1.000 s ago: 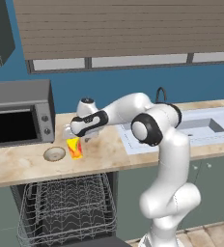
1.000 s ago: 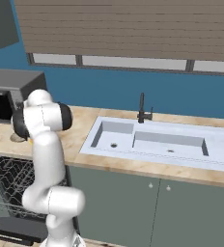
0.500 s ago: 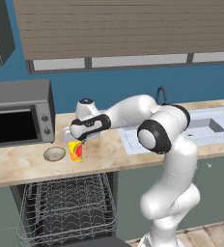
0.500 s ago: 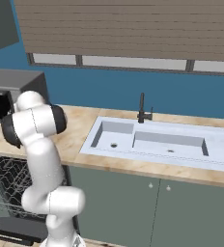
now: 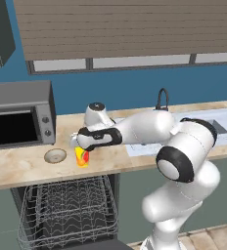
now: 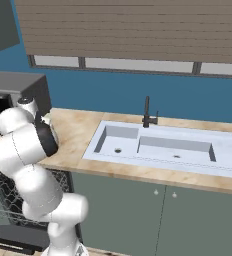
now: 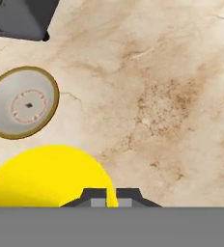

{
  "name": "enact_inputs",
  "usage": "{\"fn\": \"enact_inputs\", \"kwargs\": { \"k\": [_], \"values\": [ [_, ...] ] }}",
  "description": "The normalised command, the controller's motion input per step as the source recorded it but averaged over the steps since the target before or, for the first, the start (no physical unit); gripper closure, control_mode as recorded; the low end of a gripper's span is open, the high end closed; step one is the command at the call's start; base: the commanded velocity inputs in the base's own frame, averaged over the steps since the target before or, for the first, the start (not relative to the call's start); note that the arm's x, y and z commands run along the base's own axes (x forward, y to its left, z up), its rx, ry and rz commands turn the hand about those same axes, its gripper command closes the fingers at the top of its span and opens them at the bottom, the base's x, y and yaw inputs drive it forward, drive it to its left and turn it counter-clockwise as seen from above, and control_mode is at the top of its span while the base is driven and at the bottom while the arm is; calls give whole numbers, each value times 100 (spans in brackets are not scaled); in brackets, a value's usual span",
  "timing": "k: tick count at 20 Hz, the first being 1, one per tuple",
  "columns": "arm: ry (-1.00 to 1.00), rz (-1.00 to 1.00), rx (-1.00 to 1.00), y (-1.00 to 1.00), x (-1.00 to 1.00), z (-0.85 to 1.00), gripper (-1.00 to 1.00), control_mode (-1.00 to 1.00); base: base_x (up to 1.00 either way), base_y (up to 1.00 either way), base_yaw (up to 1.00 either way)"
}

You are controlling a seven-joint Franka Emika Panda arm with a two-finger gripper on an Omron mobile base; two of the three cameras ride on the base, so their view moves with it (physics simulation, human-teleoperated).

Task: Pick up the cup and bowl from the counter, place them in the dishwasher, and close the dishwasher door.

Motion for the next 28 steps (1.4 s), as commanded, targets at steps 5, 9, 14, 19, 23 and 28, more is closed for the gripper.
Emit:
{"fn": "enact_inputs", "kwargs": {
  "k": [5,9,14,19,23,28],
  "values": [
    [-7,14,2,0,-46,29,100,-100,0,0,0],
    [-12,18,-4,2,-61,5,100,-100,0,0,0],
    [-8,21,-14,18,-36,0,100,-100,0,0,0],
    [-11,22,-7,11,-41,0,100,-100,0,0,0],
    [-9,17,-3,4,-18,-3,100,-100,0,0,0],
    [-8,12,-19,16,-6,-13,100,-100,0,0,0]
  ]
}}
